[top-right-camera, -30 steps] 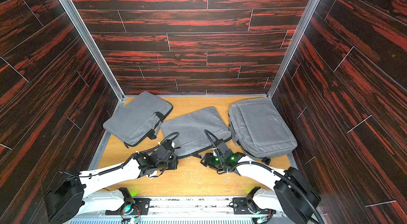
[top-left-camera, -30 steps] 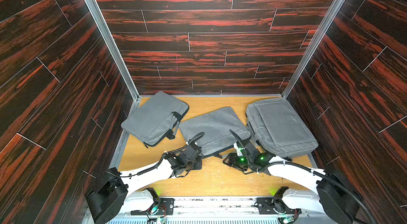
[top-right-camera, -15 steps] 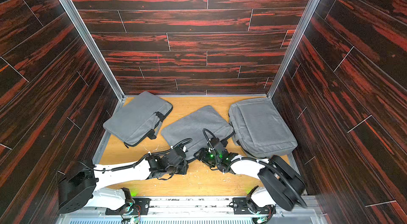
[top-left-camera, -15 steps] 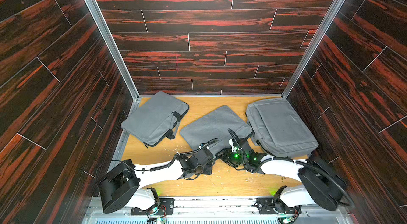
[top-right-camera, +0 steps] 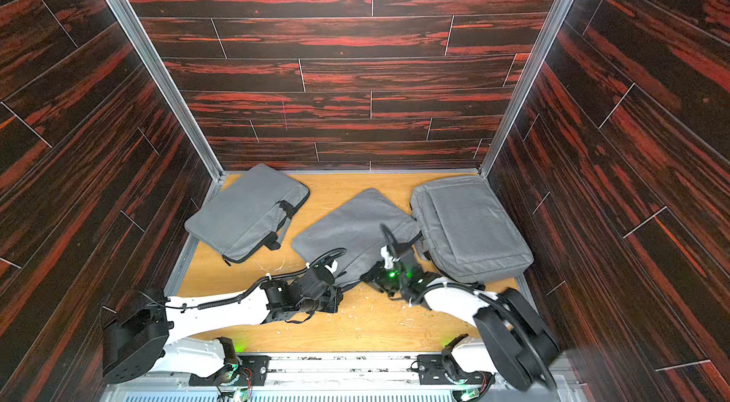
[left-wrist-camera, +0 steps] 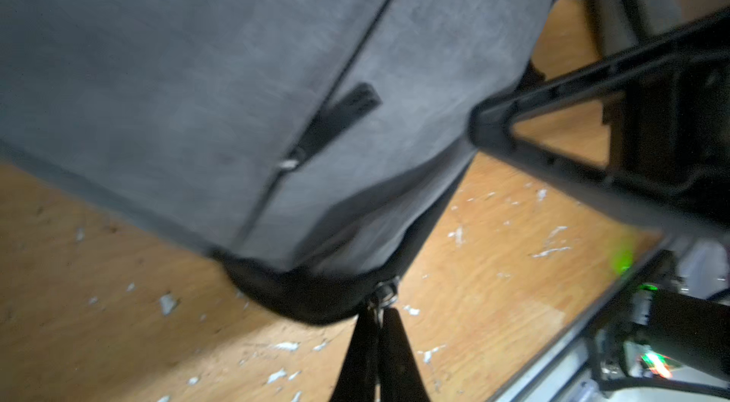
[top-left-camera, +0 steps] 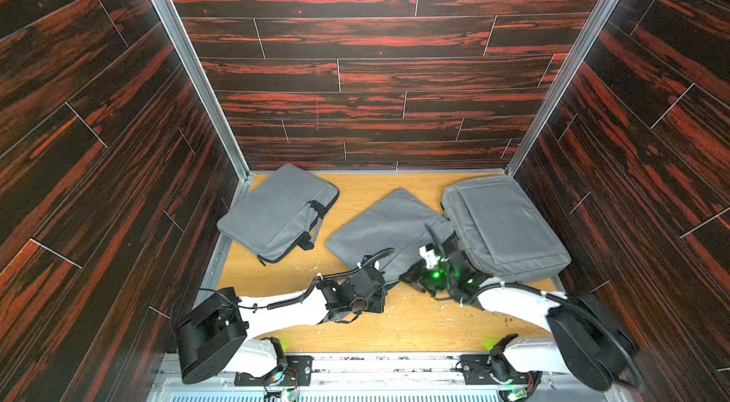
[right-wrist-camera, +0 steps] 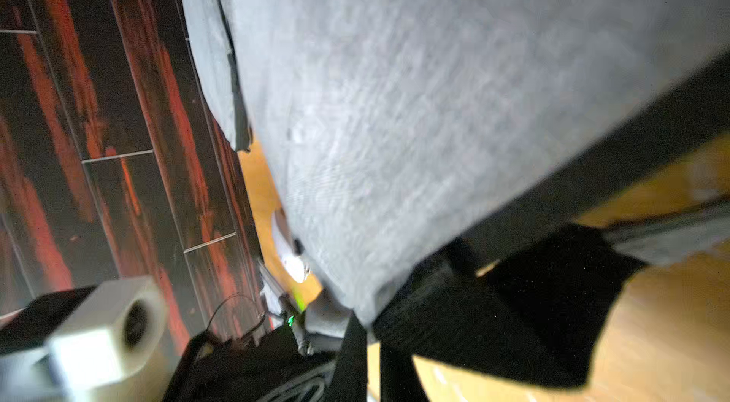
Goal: Put the mouse into the laptop bag
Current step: Zip the zipper on the zippered laptop bag.
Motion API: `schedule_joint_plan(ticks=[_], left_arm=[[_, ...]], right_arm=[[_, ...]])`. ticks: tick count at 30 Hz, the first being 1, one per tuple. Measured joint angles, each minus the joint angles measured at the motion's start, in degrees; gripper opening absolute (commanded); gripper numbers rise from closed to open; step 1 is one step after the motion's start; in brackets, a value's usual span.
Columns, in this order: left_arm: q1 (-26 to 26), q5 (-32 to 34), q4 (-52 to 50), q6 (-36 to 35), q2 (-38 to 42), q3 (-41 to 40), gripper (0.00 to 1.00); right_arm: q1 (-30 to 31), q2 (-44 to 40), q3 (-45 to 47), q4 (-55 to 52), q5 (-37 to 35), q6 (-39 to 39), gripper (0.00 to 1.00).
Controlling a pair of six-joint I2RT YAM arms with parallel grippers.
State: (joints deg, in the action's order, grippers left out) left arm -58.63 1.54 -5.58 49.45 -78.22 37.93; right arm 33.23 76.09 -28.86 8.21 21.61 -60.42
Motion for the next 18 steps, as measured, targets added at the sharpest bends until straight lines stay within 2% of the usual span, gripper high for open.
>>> schedule_joint_plan(ticks=[6, 16, 17, 18], left_arm=[[-0.2, 0.9, 2.5, -0.2, 0.6, -2.1, 0.0], [0.1, 1.0, 9.2, -0.6, -1.7, -3.1, 0.0], [0.5, 1.0, 9.3, -0.8, -2.1, -2.8, 0.0], [0.8, 0.9, 9.2, -1.0, -2.4, -2.4, 0.0]], right_arm=[[-6.7, -0.2, -6.6, -13.9, 6.3, 9.2, 0.0], [-11.6, 0.8, -12.8, -26.2, 10.8, 18.2, 0.0], [-11.6, 0.8, -13.0, -26.8, 10.8, 18.8, 0.04], [-11.8, 0.8, -13.0, -27.0, 10.8, 19.1, 0.13]])
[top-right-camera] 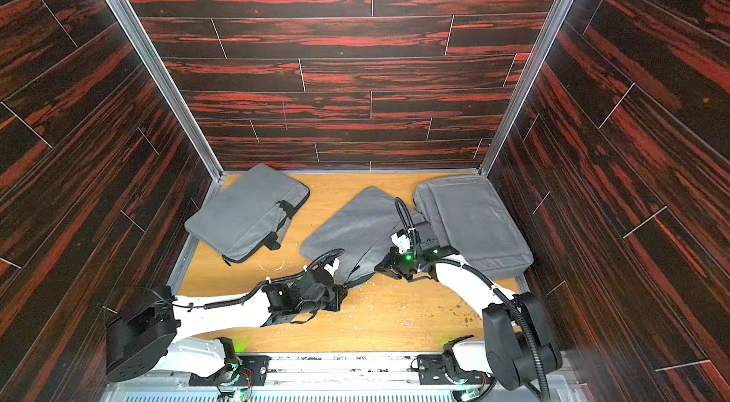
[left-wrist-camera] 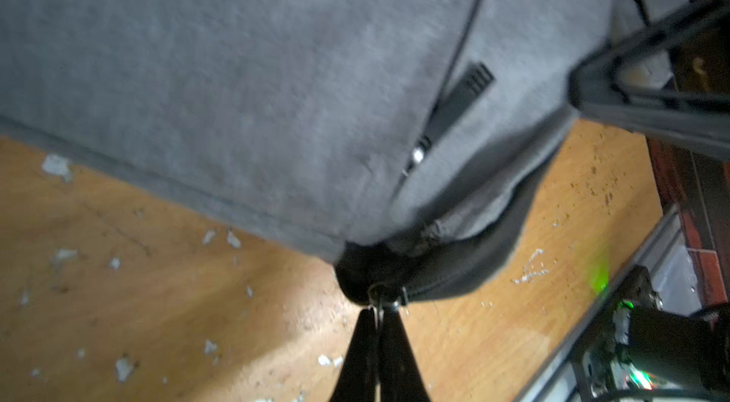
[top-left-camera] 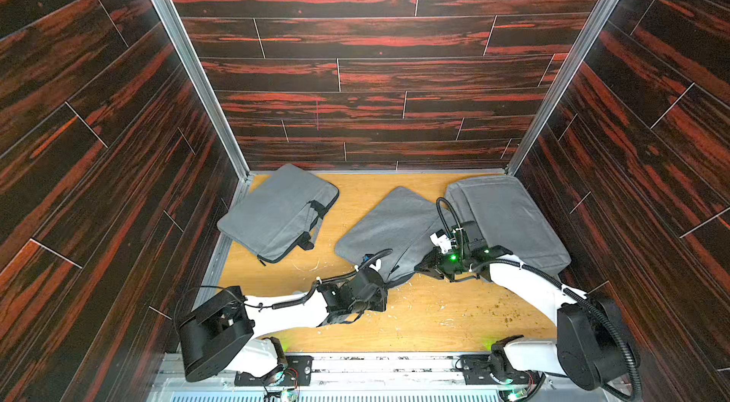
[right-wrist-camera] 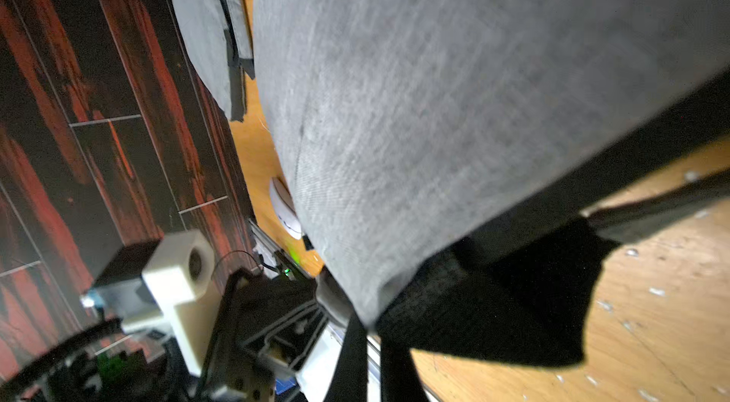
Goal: Put the mouse into the laptop bag
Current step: Zip the zipper on the zippered laptop bag.
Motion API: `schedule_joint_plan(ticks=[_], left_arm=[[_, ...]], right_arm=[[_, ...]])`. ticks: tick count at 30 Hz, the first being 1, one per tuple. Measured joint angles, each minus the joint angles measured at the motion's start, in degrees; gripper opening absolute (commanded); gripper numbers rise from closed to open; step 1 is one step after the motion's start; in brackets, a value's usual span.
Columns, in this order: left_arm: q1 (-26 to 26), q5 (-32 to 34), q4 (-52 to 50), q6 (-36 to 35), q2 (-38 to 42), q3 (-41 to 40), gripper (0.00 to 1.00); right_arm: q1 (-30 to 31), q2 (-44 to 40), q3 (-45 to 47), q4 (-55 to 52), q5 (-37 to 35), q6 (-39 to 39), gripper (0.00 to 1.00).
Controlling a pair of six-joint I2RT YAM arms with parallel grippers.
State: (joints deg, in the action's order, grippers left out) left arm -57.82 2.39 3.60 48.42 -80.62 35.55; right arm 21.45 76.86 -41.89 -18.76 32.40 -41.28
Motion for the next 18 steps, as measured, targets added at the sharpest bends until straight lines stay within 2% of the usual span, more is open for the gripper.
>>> schedule_joint_plan(ticks=[1, 2, 5, 9, 14, 18], left_arm=[[0.2, -0.2, -0.5, -0.2, -0.3, 0.6, 0.0], [0.4, -0.1, -1.6, -0.4, -0.6, 1.4, 0.0], [1.9, 0.2, -6.8, -0.6, -2.1, 1.9, 0.0], [1.9, -0.3, -10.0, -0.5, -3.5, 2.7, 0.0], [0.2, -1.0, -10.7, -0.1, -3.7, 4.6, 0.0], [-1.1, -1.9, -10.4, 0.5, -5.4, 5.0, 0.0]], right_arm=[[-0.2, 0.0, 0.0, -0.2, 0.0, 0.1, 0.28], [-0.3, 0.0, 0.1, -0.2, -0.2, 0.1, 0.39], [-1.9, -1.1, 1.4, 1.8, -1.7, -1.0, 0.51], [2.3, -3.2, 5.4, 4.4, -4.8, -3.7, 0.57], [13.0, -5.7, 13.1, 12.1, -9.4, -12.1, 0.59], [21.4, -4.5, 16.1, 19.1, -14.0, -19.2, 0.59]])
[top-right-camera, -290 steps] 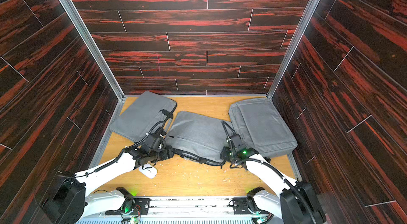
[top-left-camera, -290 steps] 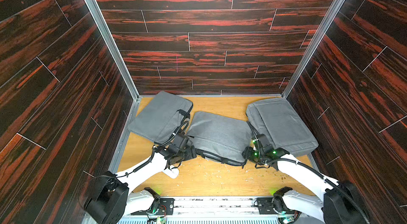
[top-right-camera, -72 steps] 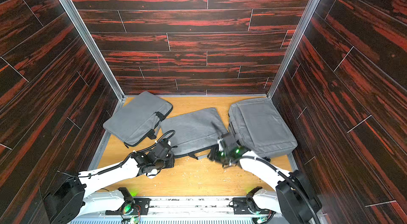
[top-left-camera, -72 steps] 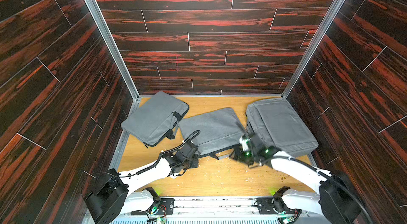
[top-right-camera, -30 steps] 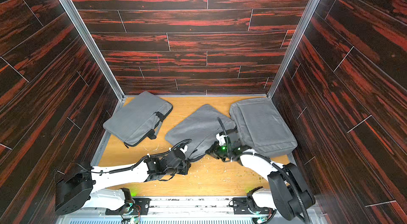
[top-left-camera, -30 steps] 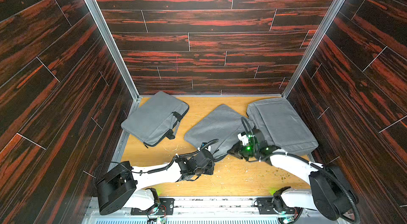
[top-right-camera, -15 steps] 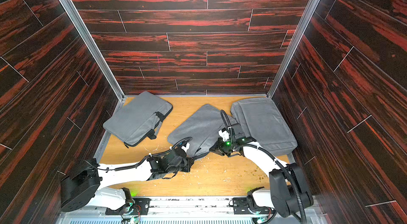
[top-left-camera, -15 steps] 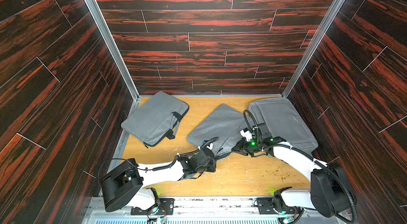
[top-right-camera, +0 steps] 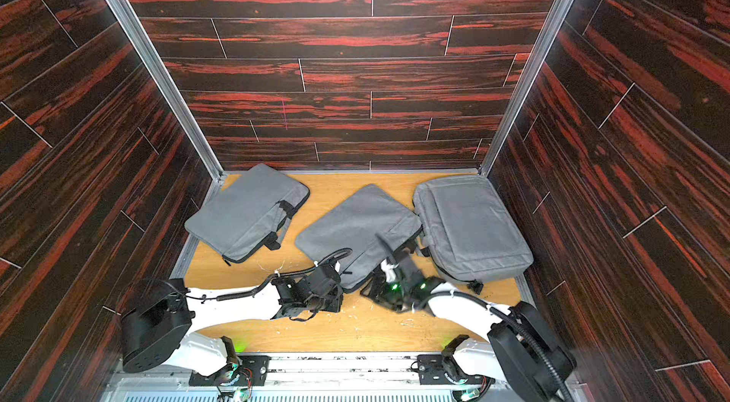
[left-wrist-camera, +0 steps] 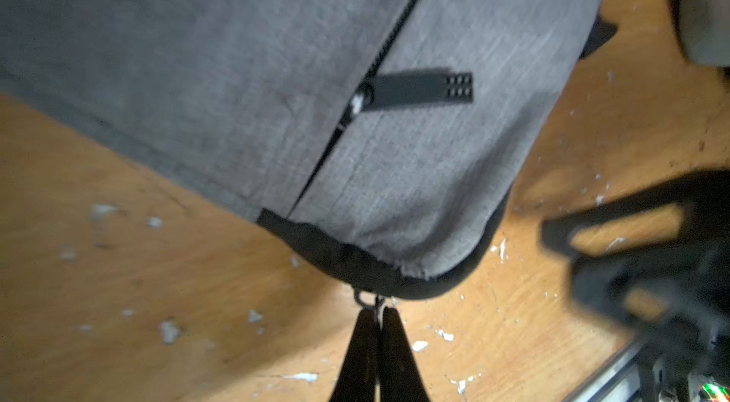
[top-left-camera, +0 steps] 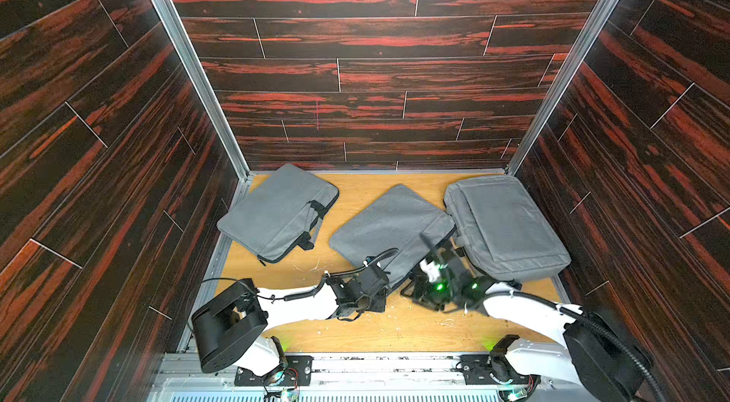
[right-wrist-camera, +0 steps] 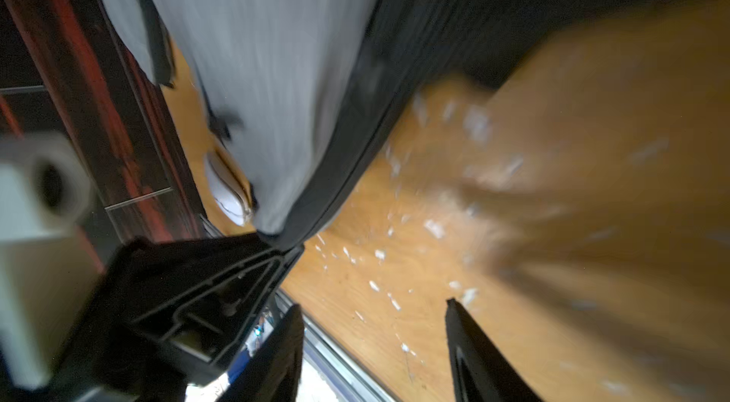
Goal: Put the mouse into the laptop bag
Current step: Zip the zipper on the zippered laptop bag.
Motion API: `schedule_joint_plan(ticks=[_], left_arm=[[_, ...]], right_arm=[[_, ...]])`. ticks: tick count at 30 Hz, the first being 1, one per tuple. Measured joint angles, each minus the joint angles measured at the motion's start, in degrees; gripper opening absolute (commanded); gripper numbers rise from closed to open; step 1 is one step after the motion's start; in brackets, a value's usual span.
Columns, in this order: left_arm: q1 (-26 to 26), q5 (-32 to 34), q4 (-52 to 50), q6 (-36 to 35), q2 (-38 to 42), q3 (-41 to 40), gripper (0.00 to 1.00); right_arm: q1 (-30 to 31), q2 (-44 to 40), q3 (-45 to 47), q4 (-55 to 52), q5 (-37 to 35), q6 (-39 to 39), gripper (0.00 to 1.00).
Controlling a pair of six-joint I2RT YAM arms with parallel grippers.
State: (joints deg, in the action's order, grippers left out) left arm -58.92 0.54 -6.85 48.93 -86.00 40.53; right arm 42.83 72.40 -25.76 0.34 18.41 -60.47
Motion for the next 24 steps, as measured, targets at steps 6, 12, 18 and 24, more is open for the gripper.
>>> schedule_joint_plan(ticks=[6, 12, 18, 24], left_arm=[[-2.9, -0.3, 0.0, 0.5, -2.9, 1.9, 0.0], [-4.1, -0.5, 0.0, 0.5, -2.9, 2.4, 0.0], [-4.0, 0.0, 0.1, -0.1, -2.9, 2.4, 0.0], [-2.0, 0.0, 2.9, -0.9, -2.5, 0.9, 0.0]], right_arm=[[4.4, 5.7, -0.2, 10.4, -3.8, -6.3, 0.56], [5.4, 7.3, -0.3, 14.5, -6.1, -9.5, 0.0], [5.2, 4.9, 0.4, 12.4, -7.3, -9.9, 0.0], [1.0, -4.7, 2.7, 4.0, -6.0, -7.2, 0.0]])
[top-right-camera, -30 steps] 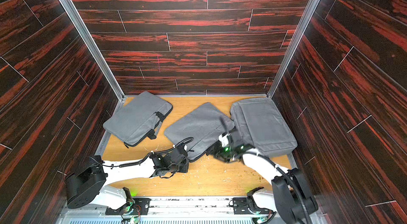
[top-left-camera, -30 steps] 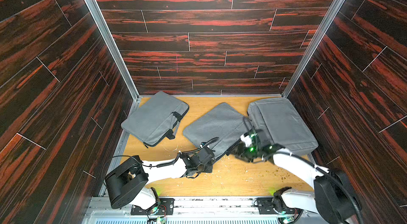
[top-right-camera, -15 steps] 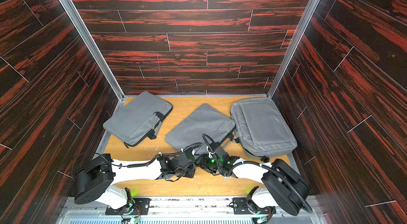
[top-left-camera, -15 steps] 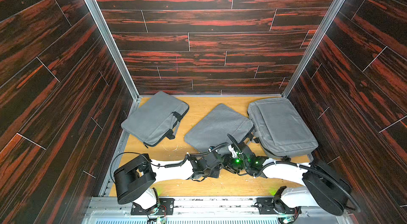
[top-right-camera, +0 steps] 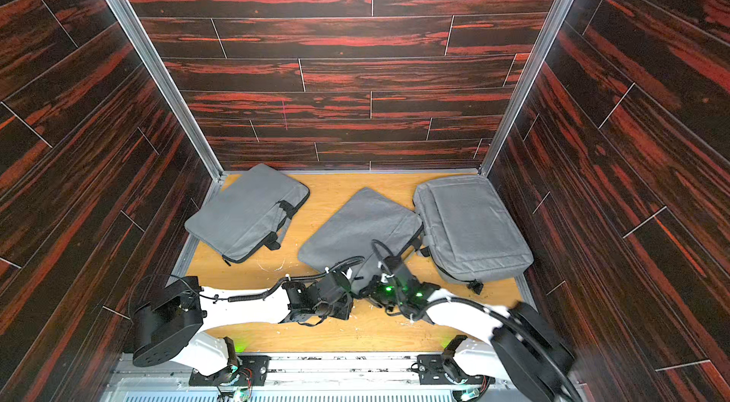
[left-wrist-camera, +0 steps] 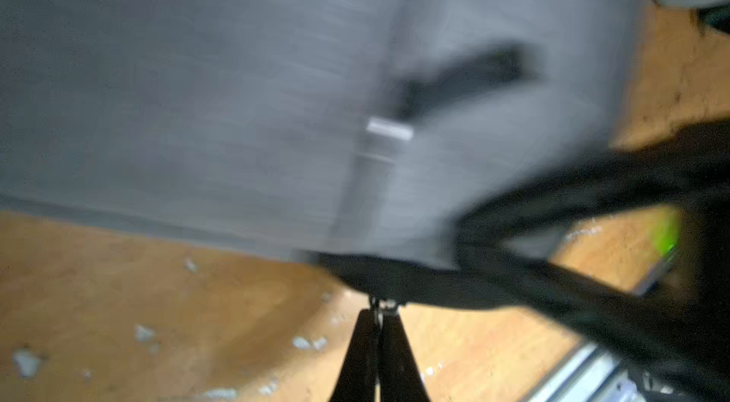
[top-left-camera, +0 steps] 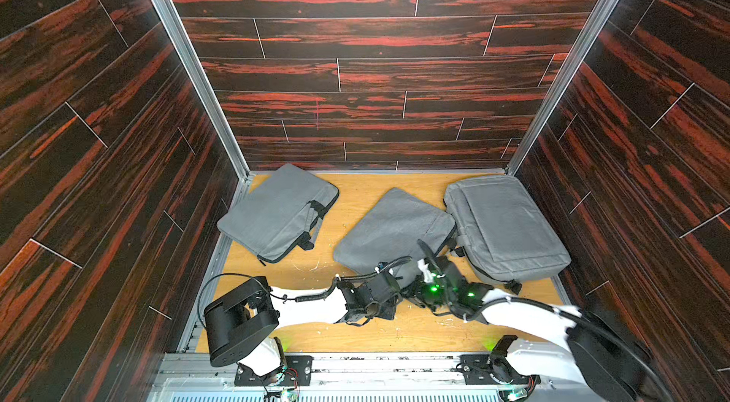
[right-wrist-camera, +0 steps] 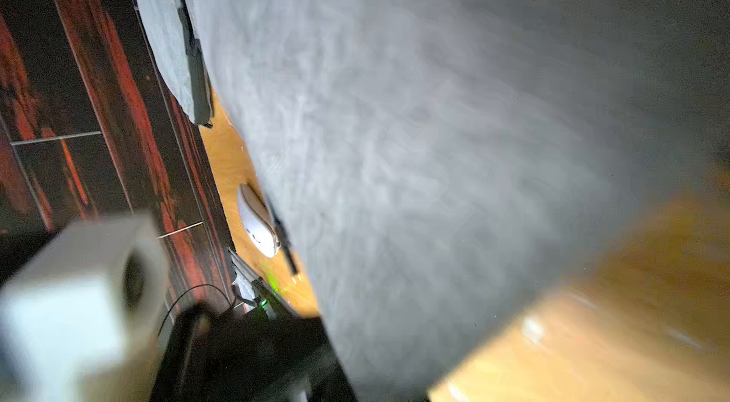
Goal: Put the mouse into the laptop bag
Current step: Zip the zipper on the zippered laptop bag, then move the zippered laptop bag to the center of the board.
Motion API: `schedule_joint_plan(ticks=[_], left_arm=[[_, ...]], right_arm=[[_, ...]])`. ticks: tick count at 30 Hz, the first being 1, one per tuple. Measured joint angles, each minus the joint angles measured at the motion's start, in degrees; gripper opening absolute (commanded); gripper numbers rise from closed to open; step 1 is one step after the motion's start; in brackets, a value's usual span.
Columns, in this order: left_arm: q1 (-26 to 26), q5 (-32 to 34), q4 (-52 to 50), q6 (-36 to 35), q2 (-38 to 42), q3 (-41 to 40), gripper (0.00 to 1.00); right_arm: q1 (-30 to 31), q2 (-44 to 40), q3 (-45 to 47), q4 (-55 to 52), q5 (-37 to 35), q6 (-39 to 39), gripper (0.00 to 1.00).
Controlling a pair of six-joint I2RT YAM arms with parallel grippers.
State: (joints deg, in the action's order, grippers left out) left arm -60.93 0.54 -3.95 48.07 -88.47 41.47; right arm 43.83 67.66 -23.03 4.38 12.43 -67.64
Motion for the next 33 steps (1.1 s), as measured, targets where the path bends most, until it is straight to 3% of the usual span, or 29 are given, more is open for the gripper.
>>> schedule_joint_plan(ticks=[9, 10, 12, 14, 17, 21, 26, 33], left_arm=[[6.8, -9.4, 6.3, -2.1, 8.2, -4.1, 0.02], [7.0, -9.6, 5.9, -2.3, 8.7, -4.0, 0.12], [7.3, -8.2, 3.7, -2.8, 9.4, -3.6, 0.44], [9.6, -4.0, -1.6, -3.0, 10.2, -3.7, 0.62], [13.4, 2.7, -9.8, -2.8, 12.2, -3.9, 0.71], [14.2, 9.4, -16.7, -3.7, 19.3, -3.1, 0.82], [16.6, 16.2, -16.3, -4.7, 24.5, -1.0, 0.87], [19.9, 17.0, -8.9, -4.9, 11.4, 0.0, 0.87]], right_arm=[[-4.7, -7.8, -1.6, -6.6, 4.0, 5.7, 0.0], [-4.8, -7.5, -2.5, -7.5, 4.3, 6.6, 0.0], [-5.2, -5.1, -6.2, -11.8, 4.7, 9.4, 0.0], [-5.7, -1.2, -10.3, -18.0, 4.3, 12.8, 0.0], [-6.3, 4.9, -16.0, -27.7, 1.8, 17.9, 0.0], [-6.6, 8.8, -22.6, -36.3, -0.7, 23.2, 0.0], [-6.5, 10.8, -29.4, -44.2, -3.3, 28.1, 0.0], [-4.1, 13.6, -38.2, -52.0, -6.8, 31.9, 0.0]])
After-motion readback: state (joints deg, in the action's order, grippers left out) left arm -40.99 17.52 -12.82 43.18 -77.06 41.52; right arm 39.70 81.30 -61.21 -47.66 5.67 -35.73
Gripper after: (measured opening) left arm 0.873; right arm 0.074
